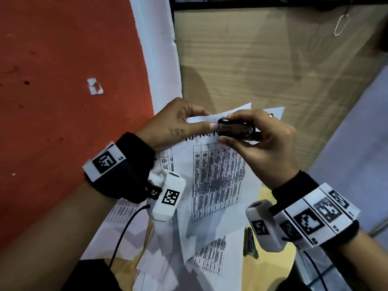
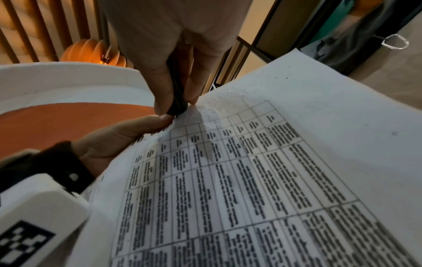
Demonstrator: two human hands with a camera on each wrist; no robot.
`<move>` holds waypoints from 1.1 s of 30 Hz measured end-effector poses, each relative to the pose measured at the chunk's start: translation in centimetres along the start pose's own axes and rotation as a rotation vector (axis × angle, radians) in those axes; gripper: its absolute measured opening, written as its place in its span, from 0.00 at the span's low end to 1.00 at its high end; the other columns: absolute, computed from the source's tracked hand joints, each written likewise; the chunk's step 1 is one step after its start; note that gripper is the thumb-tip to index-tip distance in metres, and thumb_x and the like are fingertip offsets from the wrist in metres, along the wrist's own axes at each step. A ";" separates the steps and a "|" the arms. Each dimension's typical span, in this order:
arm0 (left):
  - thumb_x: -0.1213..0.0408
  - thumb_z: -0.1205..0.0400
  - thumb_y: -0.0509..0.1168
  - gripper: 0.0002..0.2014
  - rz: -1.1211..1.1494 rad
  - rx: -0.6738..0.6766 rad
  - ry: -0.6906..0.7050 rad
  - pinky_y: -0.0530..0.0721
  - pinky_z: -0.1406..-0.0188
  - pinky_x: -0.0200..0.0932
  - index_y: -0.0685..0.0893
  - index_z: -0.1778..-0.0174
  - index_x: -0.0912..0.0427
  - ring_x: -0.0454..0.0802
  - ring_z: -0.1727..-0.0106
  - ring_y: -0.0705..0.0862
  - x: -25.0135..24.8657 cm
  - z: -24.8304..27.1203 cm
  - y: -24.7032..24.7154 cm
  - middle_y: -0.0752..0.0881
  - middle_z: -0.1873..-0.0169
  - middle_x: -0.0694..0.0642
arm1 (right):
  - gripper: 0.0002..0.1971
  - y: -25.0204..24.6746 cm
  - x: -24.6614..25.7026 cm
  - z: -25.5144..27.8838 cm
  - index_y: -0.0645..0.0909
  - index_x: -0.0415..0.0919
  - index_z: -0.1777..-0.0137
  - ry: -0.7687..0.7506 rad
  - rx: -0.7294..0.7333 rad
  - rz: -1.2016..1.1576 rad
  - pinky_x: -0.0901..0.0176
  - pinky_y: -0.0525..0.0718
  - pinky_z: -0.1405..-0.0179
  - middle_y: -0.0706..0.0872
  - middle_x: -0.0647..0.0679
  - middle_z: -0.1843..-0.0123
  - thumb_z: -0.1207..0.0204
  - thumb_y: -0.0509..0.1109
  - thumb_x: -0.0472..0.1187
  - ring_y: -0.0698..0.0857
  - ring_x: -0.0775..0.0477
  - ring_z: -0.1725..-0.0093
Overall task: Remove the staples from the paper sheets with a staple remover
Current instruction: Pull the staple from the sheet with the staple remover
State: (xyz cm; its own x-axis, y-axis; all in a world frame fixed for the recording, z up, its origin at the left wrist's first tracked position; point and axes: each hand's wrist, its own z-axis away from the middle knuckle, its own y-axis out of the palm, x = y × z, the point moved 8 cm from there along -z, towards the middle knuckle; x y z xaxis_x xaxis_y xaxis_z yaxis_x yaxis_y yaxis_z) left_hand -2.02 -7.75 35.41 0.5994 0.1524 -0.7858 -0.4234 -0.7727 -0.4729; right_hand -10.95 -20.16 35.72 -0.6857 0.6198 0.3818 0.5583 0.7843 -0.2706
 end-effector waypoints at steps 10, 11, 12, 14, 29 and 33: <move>0.46 0.32 0.64 0.13 -0.542 -0.319 0.022 0.77 0.67 0.45 0.88 0.66 0.50 0.55 0.67 0.83 0.4 -0.2 -0.8 0.81 0.77 0.51 | 0.10 -0.4 -0.1 1.1 0.86 0.30 0.53 -0.136 -0.161 0.366 0.52 0.85 0.58 0.88 0.39 0.56 0.32 0.78 0.34 0.85 0.43 0.58; 0.46 0.32 0.63 0.15 -0.561 -0.326 0.018 0.79 0.67 0.47 0.88 0.64 0.54 0.58 0.65 0.84 0.7 0.0 -1.3 0.83 0.76 0.52 | 0.10 -1.3 -0.6 1.1 0.86 0.31 0.53 -0.098 -0.197 0.370 0.57 0.83 0.58 0.88 0.39 0.57 0.32 0.78 0.35 0.84 0.47 0.58; 0.45 0.33 0.63 0.18 -0.547 -0.318 0.015 0.81 0.66 0.50 0.88 0.63 0.55 0.59 0.65 0.84 1.1 0.1 -1.8 0.84 0.75 0.54 | 0.11 -2.0 -1.0 1.1 0.85 0.31 0.53 -0.065 -0.220 0.374 0.64 0.81 0.56 0.88 0.40 0.58 0.33 0.79 0.35 0.82 0.50 0.57; 0.41 0.34 0.62 0.21 -0.498 -0.285 0.006 0.82 0.64 0.55 0.89 0.63 0.54 0.60 0.65 0.85 1.9 0.2 -2.6 0.86 0.73 0.56 | 0.12 -2.4 -1.9 2.2 0.86 0.32 0.55 -0.003 -0.210 0.370 0.77 0.74 0.53 0.88 0.44 0.59 0.35 0.80 0.36 0.81 0.53 0.57; 0.60 0.26 0.74 0.08 -0.162 -0.051 -0.111 0.79 0.63 0.34 0.88 0.62 0.62 0.40 0.66 0.82 6.6 -0.2 -4.4 0.89 0.67 0.55 | 0.17 4.9 -14.3 11.7 0.89 0.47 0.62 0.978 0.202 -0.631 0.68 0.83 0.68 0.83 0.59 0.45 0.51 0.87 0.34 0.85 0.57 0.52; 0.61 0.28 0.76 0.05 -0.018 0.073 -0.143 0.78 0.66 0.31 0.89 0.64 0.59 0.42 0.66 0.82 6.7 0.2 -3.7 0.88 0.68 0.50 | 0.28 6.8 -13.3 10.1 0.88 0.47 0.55 0.969 0.454 -0.759 0.66 0.82 0.62 0.89 0.44 0.46 0.60 0.88 0.43 0.87 0.49 0.51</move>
State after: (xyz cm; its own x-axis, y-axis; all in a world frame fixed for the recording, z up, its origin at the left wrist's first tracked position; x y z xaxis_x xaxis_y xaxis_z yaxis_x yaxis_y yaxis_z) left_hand 3.48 -3.73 31.82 0.5063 0.2559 -0.8235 -0.4648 -0.7234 -0.5106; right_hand -2.71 -22.80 19.85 -0.0397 -0.0991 0.9943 -0.1519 0.9841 0.0920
